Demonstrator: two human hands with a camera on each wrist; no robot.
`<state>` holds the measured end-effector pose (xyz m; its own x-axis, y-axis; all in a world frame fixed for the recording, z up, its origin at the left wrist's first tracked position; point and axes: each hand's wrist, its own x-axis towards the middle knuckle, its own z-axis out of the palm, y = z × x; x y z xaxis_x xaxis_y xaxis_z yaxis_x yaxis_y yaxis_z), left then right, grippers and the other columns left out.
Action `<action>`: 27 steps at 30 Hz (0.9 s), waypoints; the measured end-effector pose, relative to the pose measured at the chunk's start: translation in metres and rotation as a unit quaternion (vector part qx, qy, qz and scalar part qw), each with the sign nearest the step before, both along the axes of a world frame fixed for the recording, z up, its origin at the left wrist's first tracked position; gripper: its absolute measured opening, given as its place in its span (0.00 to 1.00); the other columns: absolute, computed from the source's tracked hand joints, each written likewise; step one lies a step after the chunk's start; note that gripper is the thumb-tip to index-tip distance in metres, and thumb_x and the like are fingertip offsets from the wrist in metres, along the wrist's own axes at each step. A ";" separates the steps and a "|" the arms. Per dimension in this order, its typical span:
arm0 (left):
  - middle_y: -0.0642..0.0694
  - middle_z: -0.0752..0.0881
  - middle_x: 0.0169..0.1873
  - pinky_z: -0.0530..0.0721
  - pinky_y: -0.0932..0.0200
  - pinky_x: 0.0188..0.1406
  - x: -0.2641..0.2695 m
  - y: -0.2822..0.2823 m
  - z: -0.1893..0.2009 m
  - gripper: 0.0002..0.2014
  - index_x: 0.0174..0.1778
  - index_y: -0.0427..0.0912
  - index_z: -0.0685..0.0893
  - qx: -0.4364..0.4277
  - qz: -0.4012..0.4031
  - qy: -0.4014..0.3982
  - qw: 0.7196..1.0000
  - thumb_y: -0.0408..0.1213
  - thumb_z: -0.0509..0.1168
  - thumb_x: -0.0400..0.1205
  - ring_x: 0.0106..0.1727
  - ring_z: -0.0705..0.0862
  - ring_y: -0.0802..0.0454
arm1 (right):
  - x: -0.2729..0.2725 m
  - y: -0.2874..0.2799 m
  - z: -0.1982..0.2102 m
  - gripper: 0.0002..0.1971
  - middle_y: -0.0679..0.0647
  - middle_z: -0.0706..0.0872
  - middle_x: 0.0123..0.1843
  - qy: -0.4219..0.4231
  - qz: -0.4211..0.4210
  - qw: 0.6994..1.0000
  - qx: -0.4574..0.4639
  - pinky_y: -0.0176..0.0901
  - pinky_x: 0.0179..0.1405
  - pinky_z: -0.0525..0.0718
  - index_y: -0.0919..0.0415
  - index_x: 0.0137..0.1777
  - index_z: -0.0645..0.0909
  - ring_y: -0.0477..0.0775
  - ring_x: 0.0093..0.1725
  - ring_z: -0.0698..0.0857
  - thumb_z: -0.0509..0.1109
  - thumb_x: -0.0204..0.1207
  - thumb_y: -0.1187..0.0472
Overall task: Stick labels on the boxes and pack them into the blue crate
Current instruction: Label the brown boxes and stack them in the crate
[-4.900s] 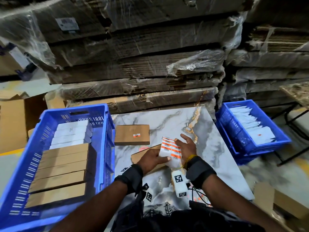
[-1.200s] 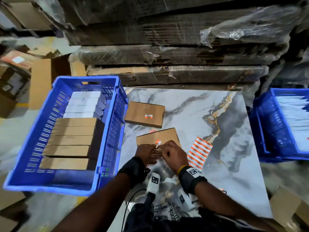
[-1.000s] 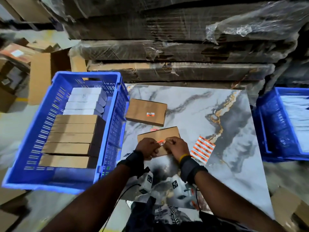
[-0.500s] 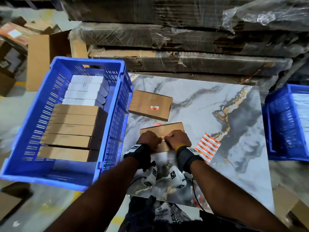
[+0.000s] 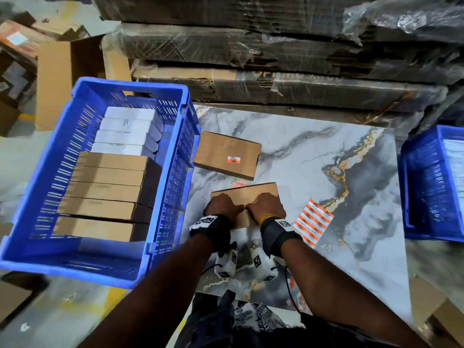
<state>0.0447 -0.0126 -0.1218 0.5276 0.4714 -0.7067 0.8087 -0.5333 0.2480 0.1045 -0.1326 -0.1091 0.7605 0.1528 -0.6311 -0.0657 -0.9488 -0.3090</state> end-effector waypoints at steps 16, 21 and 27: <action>0.41 0.83 0.58 0.79 0.51 0.51 -0.024 0.010 0.019 0.17 0.58 0.47 0.83 0.099 0.053 -0.055 0.992 0.52 0.63 0.79 0.59 0.82 0.40 | 0.004 -0.035 0.004 0.20 0.60 0.76 0.65 -0.097 -0.074 0.991 0.050 0.54 0.54 0.77 0.50 0.69 0.72 0.66 0.64 0.78 0.65 0.76 0.57; 0.39 0.70 0.69 0.75 0.39 0.67 -0.036 -0.007 0.017 0.30 0.79 0.52 0.61 0.016 0.157 -0.102 0.982 0.47 0.64 0.81 0.70 0.73 0.35 | -0.002 -0.047 -0.009 0.31 0.66 0.74 0.72 -0.002 -0.101 0.990 0.094 0.56 0.67 0.73 0.56 0.80 0.65 0.69 0.71 0.73 0.68 0.77 0.54; 0.31 0.77 0.69 0.77 0.45 0.67 -0.035 -0.015 0.034 0.40 0.86 0.48 0.46 -0.032 0.195 -0.148 0.969 0.43 0.63 0.83 0.68 0.79 0.33 | -0.004 -0.060 0.001 0.30 0.64 0.82 0.67 0.003 -0.163 0.973 0.165 0.53 0.64 0.80 0.55 0.74 0.68 0.67 0.64 0.81 0.73 0.74 0.53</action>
<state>0.0097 -0.0273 -0.0873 0.5013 0.6362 -0.5865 0.8346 -0.1768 0.5217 0.1003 -0.1929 -0.1084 0.7985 0.0989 -0.5938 -0.3497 -0.7267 -0.5913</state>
